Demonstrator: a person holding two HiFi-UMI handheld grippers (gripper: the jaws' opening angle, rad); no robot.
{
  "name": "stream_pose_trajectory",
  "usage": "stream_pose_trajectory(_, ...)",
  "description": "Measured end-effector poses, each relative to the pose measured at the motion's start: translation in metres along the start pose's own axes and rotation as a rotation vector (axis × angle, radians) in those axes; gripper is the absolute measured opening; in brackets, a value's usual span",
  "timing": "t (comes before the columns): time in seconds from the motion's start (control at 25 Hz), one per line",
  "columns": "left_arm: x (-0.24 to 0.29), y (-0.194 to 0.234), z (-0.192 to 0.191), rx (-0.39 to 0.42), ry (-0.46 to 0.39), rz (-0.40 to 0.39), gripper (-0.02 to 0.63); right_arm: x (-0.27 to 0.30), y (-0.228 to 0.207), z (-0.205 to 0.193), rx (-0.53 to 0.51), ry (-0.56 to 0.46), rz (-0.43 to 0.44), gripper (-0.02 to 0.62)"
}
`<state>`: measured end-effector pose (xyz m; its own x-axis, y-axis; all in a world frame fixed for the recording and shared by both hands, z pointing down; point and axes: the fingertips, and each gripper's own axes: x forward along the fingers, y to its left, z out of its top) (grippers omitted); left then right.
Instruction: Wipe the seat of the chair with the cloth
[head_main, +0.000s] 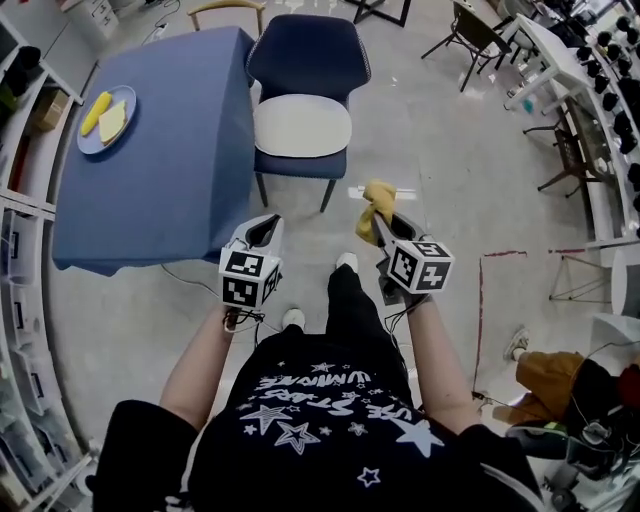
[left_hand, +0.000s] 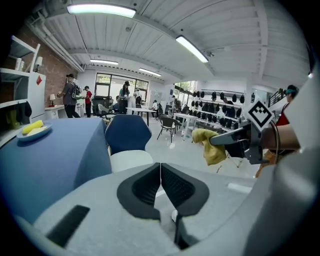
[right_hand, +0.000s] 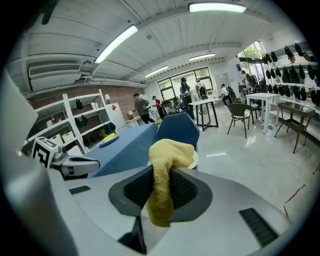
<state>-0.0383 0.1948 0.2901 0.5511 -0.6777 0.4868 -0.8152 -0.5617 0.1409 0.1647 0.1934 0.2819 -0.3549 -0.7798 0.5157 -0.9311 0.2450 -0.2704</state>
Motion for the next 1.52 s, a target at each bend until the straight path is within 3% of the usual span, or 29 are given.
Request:
stream_pose_trajectory(0.6, 0.185, 0.038, 0.071, -0.076, 0.062, 0.195, 0.021, 0.183, -0.14, 0.083, -0.014, 0.128, 0.188, 0.086)
stream_pose_trajectory(0.8, 0.227, 0.059, 0.075, -0.122, 0.097, 0.285, 0.021, 0.237, -0.169, 0.093, -0.051, 0.179, 0.224, 0.086)
stream_pose_trajectory(1.12, 0.256, 0.124, 0.062, -0.173, 0.113, 0.341, 0.021, 0.32, -0.144, 0.08, -0.077, 0.254, 0.285, 0.086)
stream_pose_trajectory(1.52, 0.33, 0.235, 0.022, -0.182, 0.156, 0.267, 0.021, 0.44, -0.097, 0.057, -0.104, 0.329, 0.242, 0.086)
